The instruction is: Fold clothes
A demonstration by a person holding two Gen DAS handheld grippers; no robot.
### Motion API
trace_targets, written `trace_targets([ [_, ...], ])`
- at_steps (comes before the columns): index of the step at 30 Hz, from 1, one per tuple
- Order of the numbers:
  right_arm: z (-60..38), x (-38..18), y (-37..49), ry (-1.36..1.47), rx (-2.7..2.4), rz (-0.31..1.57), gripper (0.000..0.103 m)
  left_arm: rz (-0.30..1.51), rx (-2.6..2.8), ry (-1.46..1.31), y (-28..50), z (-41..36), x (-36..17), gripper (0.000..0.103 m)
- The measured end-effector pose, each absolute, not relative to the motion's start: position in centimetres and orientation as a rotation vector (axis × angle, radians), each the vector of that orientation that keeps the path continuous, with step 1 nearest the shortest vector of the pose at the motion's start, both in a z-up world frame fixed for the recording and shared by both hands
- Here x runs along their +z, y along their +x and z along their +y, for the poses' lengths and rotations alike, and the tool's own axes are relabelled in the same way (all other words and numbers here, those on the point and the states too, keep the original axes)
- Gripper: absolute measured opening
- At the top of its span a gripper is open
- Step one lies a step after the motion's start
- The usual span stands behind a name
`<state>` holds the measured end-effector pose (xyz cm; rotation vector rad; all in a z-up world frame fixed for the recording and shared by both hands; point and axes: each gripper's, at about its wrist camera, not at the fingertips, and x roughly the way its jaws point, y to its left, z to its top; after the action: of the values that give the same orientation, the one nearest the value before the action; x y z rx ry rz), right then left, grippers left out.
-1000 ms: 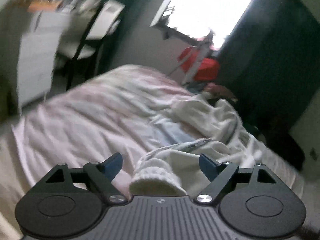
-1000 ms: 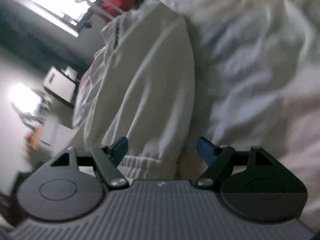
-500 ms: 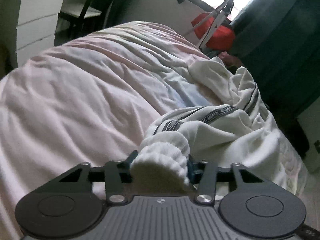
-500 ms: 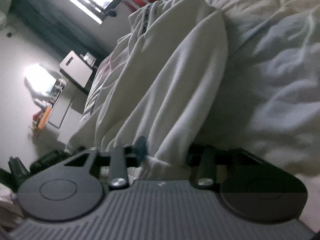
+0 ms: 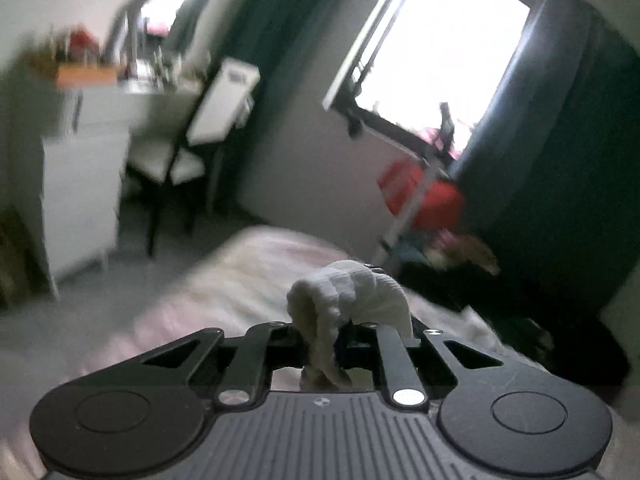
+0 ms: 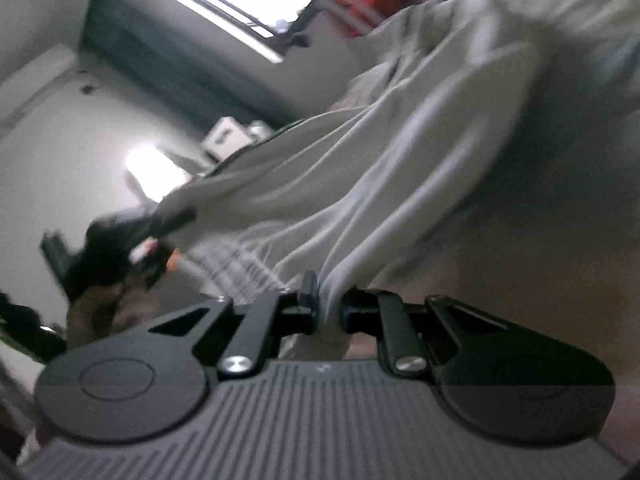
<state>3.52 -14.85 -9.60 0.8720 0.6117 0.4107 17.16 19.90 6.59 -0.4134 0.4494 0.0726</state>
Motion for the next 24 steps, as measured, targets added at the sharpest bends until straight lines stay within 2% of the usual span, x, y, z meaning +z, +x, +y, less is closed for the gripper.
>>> trace_targets([
  [3,-9.3,-8.8,7.5,0.882,0.493,0.611,0.014,0.406,0.151,-0.330,21.3,22.2,9.5,0.014],
  [6,-3.9,-8.9,12.0,0.880,0.553,0.628,0.014,0.394,0.229,-0.269,26.3,24.6,9.8,0.014],
  [13,3.9,-13.3,20.6,0.678,0.526,0.796,0.014,0.490,0.276,-0.246,35.7,27.1,2.0,0.015],
  [17,4.0,-14.3,21.6,0.585,0.516,0.834,0.018,0.518,0.282,-0.196,38.1,26.2,-2.0,0.025],
  [18,3.8,-14.3,21.7,0.580,0.517,0.836,0.023,0.525,0.286,-0.194,38.4,26.1,-2.7,0.030],
  [19,3.6,-14.0,21.6,0.568,0.510,0.841,0.032,0.531,0.293,-0.199,38.4,26.2,-3.0,0.033],
  [20,3.4,-13.6,21.4,0.555,0.504,0.847,0.039,0.532,0.298,-0.200,38.2,26.1,-3.2,0.040],
  [22,2.7,-12.7,20.8,0.524,0.508,0.859,0.075,0.538,0.308,-0.190,37.3,25.8,-3.1,0.053],
  [23,2.4,-12.2,20.2,0.493,0.518,0.856,0.082,0.540,0.316,-0.176,36.6,25.4,-2.9,0.061],
  [24,2.0,-11.7,19.6,0.458,0.525,0.851,0.083,0.541,0.325,-0.163,35.8,25.1,-2.6,0.067],
])
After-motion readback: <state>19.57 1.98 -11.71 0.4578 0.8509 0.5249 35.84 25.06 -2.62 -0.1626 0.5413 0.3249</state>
